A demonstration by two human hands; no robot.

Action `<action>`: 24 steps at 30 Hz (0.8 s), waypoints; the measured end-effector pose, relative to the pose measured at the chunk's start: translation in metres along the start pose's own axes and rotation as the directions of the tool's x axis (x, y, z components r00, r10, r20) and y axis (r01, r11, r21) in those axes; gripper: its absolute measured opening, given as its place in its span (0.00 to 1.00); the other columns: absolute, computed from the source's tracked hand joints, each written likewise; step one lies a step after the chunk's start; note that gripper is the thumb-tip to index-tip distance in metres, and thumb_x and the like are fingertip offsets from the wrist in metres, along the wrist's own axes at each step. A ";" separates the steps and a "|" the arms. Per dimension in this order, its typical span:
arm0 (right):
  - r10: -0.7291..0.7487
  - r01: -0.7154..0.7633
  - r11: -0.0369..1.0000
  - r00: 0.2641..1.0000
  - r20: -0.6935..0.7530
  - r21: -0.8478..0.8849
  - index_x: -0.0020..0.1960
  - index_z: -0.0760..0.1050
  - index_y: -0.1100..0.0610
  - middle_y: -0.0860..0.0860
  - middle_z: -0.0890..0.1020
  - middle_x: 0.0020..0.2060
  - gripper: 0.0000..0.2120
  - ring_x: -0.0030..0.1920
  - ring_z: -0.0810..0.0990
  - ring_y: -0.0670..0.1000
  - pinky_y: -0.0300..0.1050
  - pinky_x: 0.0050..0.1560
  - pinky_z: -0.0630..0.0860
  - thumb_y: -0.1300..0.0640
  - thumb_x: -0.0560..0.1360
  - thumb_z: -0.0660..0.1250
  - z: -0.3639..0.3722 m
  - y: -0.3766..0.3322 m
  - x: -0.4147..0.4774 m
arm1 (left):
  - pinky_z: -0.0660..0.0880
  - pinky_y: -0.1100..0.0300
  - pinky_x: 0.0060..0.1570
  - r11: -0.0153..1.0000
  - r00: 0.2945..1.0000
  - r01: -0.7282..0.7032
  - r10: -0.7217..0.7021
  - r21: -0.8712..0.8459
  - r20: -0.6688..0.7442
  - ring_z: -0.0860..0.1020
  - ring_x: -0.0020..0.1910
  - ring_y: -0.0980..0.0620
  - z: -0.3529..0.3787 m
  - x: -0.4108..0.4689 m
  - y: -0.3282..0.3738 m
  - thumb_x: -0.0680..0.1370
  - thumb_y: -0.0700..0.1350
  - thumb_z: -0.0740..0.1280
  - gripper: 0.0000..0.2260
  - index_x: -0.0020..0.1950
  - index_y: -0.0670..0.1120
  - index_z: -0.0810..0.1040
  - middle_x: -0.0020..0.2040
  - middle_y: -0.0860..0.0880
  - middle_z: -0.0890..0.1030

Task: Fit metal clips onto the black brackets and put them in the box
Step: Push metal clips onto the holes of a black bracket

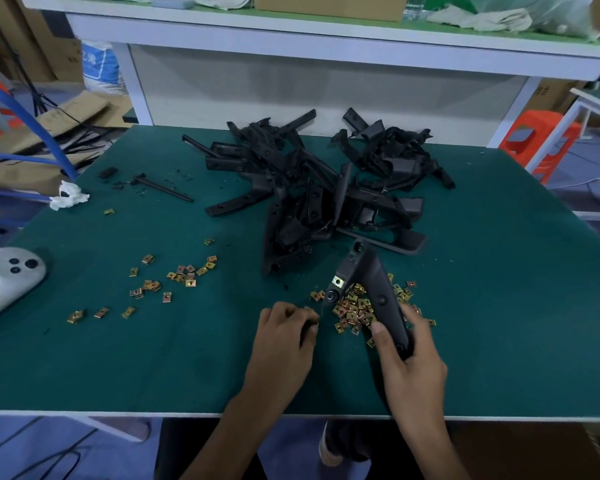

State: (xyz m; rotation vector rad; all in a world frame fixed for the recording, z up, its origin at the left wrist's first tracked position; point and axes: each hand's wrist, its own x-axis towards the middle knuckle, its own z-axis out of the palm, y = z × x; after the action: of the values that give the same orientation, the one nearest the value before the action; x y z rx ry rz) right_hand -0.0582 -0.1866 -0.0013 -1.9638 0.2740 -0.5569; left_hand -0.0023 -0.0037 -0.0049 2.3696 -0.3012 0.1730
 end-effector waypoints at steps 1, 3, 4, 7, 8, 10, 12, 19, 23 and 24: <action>0.007 -0.007 1.000 1.000 -0.001 0.005 0.63 0.72 0.32 0.33 0.82 0.47 0.17 0.44 0.82 0.38 0.28 0.40 0.73 0.37 0.74 0.67 0.000 0.001 0.000 | 0.59 0.69 0.54 1.000 1.000 -0.007 0.007 0.007 -0.003 0.63 0.53 0.58 0.000 0.000 0.000 0.82 0.47 0.65 0.08 0.58 0.50 0.81 0.56 0.53 0.73; 0.013 -0.013 1.000 1.000 0.001 0.004 0.63 0.72 0.33 0.32 0.82 0.47 0.18 0.44 0.82 0.37 0.28 0.39 0.73 0.36 0.74 0.67 0.000 0.001 0.000 | 0.62 0.65 0.53 1.000 1.000 -0.012 0.012 0.009 -0.013 0.66 0.52 0.55 0.000 0.000 0.003 0.83 0.45 0.63 0.07 0.56 0.49 0.80 0.55 0.53 0.75; 0.014 -0.014 1.000 1.000 0.005 0.000 0.63 0.72 0.32 0.32 0.82 0.47 0.18 0.44 0.81 0.37 0.28 0.39 0.73 0.36 0.74 0.67 0.000 0.001 0.000 | 0.64 0.64 0.51 1.000 1.000 -0.007 0.006 -0.011 -0.019 0.67 0.51 0.54 0.000 0.000 0.004 0.84 0.45 0.63 0.07 0.55 0.49 0.80 0.54 0.53 0.76; 0.004 -0.004 1.000 1.000 0.022 -0.004 0.62 0.73 0.31 0.33 0.83 0.47 0.17 0.45 0.82 0.38 0.27 0.39 0.72 0.37 0.74 0.68 0.000 0.000 0.000 | 0.70 0.64 0.48 0.973 0.994 0.084 -0.095 -0.213 -0.046 0.74 0.49 0.59 -0.006 0.000 0.003 0.84 0.48 0.61 0.06 0.56 0.54 0.77 0.49 0.59 0.79; -0.004 0.004 1.000 0.999 0.034 -0.006 0.62 0.73 0.31 0.34 0.83 0.47 0.17 0.45 0.82 0.38 0.27 0.40 0.72 0.38 0.74 0.68 0.000 -0.001 0.000 | 0.70 0.69 0.49 0.945 0.989 0.125 -0.144 -0.304 -0.043 0.76 0.51 0.62 -0.009 0.000 0.002 0.84 0.48 0.60 0.07 0.58 0.56 0.77 0.50 0.61 0.80; -0.016 0.017 1.000 0.997 0.077 -0.018 0.61 0.75 0.33 0.37 0.83 0.45 0.16 0.43 0.82 0.41 0.31 0.39 0.74 0.38 0.74 0.69 0.001 -0.001 -0.001 | 0.69 0.76 0.51 0.899 0.980 0.154 -0.191 -0.411 -0.052 0.76 0.55 0.68 -0.014 0.000 0.000 0.85 0.47 0.60 0.09 0.61 0.58 0.77 0.54 0.64 0.80; -0.023 0.025 0.999 0.992 0.120 -0.019 0.59 0.78 0.35 0.41 0.84 0.42 0.15 0.39 0.81 0.45 0.39 0.37 0.76 0.37 0.73 0.69 0.001 0.001 -0.003 | 0.69 0.76 0.50 0.867 0.975 0.164 -0.216 -0.470 -0.060 0.77 0.53 0.68 -0.016 0.000 -0.001 0.85 0.46 0.60 0.10 0.60 0.56 0.79 0.52 0.63 0.81; -0.037 0.037 0.999 0.984 0.176 -0.001 0.55 0.79 0.31 0.42 0.86 0.42 0.13 0.41 0.85 0.47 0.49 0.39 0.81 0.35 0.71 0.69 0.000 0.001 -0.004 | 0.74 0.68 0.37 0.639 0.936 0.171 -0.343 -0.750 -0.079 0.77 0.34 0.61 -0.019 0.003 -0.005 0.84 0.41 0.61 0.06 0.54 0.50 0.75 0.40 0.57 0.83; -0.033 0.033 0.999 0.981 0.190 0.001 0.57 0.79 0.31 0.37 0.86 0.45 0.14 0.43 0.85 0.41 0.47 0.42 0.82 0.34 0.72 0.71 0.001 0.000 -0.004 | 0.75 0.64 0.38 0.599 0.940 0.158 -0.334 -0.785 -0.065 0.77 0.36 0.57 -0.018 0.003 -0.008 0.84 0.40 0.62 0.13 0.53 0.59 0.79 0.38 0.54 0.82; -0.033 0.035 0.999 0.981 0.191 -0.006 0.57 0.79 0.30 0.38 0.86 0.44 0.14 0.43 0.85 0.42 0.47 0.42 0.82 0.34 0.72 0.71 0.001 0.000 -0.005 | 0.75 0.64 0.40 0.603 0.942 0.157 -0.328 -0.782 -0.065 0.77 0.38 0.57 -0.017 0.003 -0.009 0.84 0.40 0.62 0.14 0.53 0.58 0.81 0.40 0.54 0.82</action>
State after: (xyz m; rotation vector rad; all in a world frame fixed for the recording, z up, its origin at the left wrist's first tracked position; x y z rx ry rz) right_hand -0.0617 -0.1838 -0.0028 -2.0175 0.1231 -0.3860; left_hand 0.0026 0.0137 0.0023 1.4803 0.0656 0.1181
